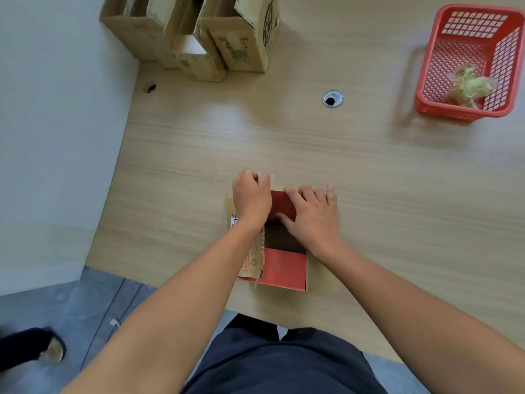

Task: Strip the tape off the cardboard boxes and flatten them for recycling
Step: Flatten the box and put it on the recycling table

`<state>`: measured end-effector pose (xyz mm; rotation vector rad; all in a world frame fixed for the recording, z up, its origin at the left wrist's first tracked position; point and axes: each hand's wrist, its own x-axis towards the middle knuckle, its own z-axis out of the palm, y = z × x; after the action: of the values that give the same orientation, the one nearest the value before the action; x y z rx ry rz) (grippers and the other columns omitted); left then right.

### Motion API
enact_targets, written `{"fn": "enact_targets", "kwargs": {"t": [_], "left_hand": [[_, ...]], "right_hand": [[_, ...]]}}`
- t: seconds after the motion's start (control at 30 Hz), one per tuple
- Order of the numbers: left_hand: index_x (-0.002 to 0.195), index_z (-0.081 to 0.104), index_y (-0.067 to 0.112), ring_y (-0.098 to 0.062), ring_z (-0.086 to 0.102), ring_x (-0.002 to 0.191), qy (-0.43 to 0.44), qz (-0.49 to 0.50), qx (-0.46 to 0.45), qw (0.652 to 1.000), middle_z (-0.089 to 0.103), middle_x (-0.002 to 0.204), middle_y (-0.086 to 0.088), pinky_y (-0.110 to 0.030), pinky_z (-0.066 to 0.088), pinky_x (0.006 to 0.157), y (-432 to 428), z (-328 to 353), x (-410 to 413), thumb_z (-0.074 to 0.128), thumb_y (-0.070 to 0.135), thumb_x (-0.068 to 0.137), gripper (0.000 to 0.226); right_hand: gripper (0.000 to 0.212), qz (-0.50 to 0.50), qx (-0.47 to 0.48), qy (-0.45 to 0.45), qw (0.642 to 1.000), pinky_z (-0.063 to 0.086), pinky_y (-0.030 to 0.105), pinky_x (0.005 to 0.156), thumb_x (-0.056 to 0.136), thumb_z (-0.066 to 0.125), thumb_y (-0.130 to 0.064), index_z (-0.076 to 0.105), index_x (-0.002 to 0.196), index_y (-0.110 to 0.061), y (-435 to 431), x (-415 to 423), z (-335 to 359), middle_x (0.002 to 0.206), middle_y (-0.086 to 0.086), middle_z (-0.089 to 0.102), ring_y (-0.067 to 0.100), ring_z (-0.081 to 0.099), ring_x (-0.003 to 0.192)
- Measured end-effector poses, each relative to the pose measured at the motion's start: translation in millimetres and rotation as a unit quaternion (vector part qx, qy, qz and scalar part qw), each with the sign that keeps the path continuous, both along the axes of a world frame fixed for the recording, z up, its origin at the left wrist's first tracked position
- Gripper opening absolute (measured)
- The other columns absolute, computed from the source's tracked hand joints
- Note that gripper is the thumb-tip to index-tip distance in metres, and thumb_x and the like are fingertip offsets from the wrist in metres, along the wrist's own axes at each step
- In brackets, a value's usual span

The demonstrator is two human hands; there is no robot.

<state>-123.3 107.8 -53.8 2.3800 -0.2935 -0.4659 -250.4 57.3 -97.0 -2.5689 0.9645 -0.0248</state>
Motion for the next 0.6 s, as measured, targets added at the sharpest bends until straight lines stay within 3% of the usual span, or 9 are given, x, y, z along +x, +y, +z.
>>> {"fn": "enact_targets", "kwargs": {"t": [0.07,0.17,0.3,0.4,0.5,0.6], "left_hand": [[0.073,0.051,0.013,-0.018,0.048,0.070,0.049,0.006,-0.025,0.998,0.054,0.074,0.001,-0.036,0.036,0.065,0,1,8,0.051,0.023,0.093,0.022],[0.086,0.067,0.016,-0.014,0.058,0.073,0.113,-0.115,-0.034,0.986,0.064,0.078,0.003,-0.038,0.048,0.072,21,3,18,0.055,0.031,0.099,0.023],[0.119,0.072,0.022,-0.003,0.065,0.105,0.190,-0.228,-0.051,0.954,0.072,0.114,0.010,-0.029,0.052,0.096,42,8,38,0.045,0.034,0.108,0.032],[0.131,0.067,0.016,-0.009,0.060,0.121,0.296,-0.277,-0.075,0.911,0.066,0.132,0.003,-0.024,0.047,0.102,43,11,53,0.031,0.025,0.111,0.042],[0.127,0.067,0.004,-0.016,0.061,0.119,0.417,-0.257,-0.143,0.860,0.067,0.130,-0.011,-0.029,0.047,0.102,42,11,69,0.026,0.017,0.107,0.048],[0.123,0.068,0.000,-0.020,0.060,0.114,0.485,-0.280,-0.178,0.809,0.069,0.120,-0.017,-0.031,0.044,0.104,41,7,85,0.025,0.019,0.098,0.053]], "right_hand": [[0.060,0.003,0.029,0.008,1.000,0.013,0.057,0.125,0.085,0.066,-0.061,0.052,0.137,-0.035,-3,2,1,0.125,-0.002,0.058,0.029,0.054,0.121],[0.060,0.012,0.075,0.014,0.997,0.005,0.056,0.126,0.091,0.054,-0.064,0.047,0.144,-0.037,-10,4,5,0.136,-0.002,0.054,0.029,0.048,0.131],[0.075,0.012,0.120,0.024,0.992,-0.008,0.055,0.125,0.089,0.021,-0.074,0.039,0.152,-0.037,-12,-2,11,0.148,-0.005,0.047,0.029,0.040,0.140],[0.090,0.006,0.139,0.043,0.989,-0.011,0.055,0.124,0.082,0.010,-0.083,0.035,0.155,-0.036,-12,-3,16,0.152,-0.005,0.042,0.028,0.035,0.144],[0.097,0.010,0.127,0.064,0.990,-0.010,0.056,0.124,0.077,0.012,-0.090,0.030,0.157,-0.037,-10,-1,17,0.153,-0.005,0.040,0.026,0.032,0.146],[0.098,-0.001,0.131,0.066,0.989,-0.008,0.057,0.124,0.075,0.014,-0.090,0.030,0.156,-0.038,-8,0,19,0.153,-0.005,0.039,0.026,0.032,0.146]]}}
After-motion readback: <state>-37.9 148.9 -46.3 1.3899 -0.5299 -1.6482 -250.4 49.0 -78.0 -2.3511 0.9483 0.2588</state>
